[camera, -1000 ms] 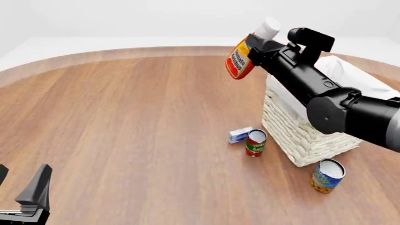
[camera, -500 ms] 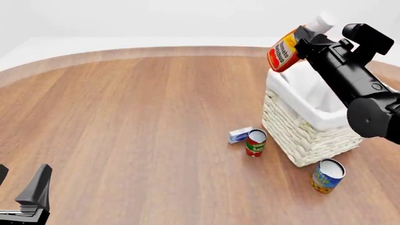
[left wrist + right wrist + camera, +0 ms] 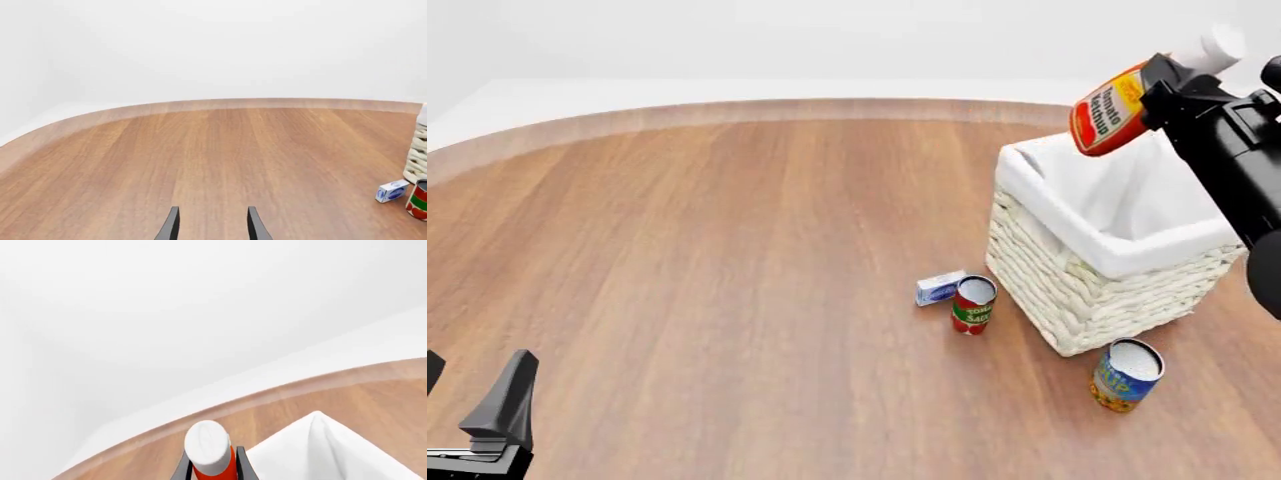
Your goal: Pick up the ketchup, and put it in the basket.
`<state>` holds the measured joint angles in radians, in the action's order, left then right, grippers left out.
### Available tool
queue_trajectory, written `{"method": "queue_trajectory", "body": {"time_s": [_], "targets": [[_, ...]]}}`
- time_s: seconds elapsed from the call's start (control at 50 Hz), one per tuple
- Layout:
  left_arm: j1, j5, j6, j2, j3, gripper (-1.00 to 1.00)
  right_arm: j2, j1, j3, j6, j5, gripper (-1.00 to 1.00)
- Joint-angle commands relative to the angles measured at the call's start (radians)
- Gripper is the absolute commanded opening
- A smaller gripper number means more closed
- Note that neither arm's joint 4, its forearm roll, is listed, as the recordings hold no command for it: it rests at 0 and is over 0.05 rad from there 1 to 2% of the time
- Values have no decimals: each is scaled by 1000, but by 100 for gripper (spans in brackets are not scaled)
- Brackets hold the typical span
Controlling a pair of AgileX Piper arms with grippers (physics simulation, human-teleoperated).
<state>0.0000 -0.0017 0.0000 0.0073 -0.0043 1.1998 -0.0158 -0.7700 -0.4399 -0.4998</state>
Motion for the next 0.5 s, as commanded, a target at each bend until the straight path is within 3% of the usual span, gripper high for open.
{"method": "queue_trajectory", "body": {"time_s": [0.02,0.5], "targets": [[0,0,0,0,0,100,-46,56,35,-12,6,-100],[0,0,0,0,0,100,16,133,67,23,-27,-100]]}}
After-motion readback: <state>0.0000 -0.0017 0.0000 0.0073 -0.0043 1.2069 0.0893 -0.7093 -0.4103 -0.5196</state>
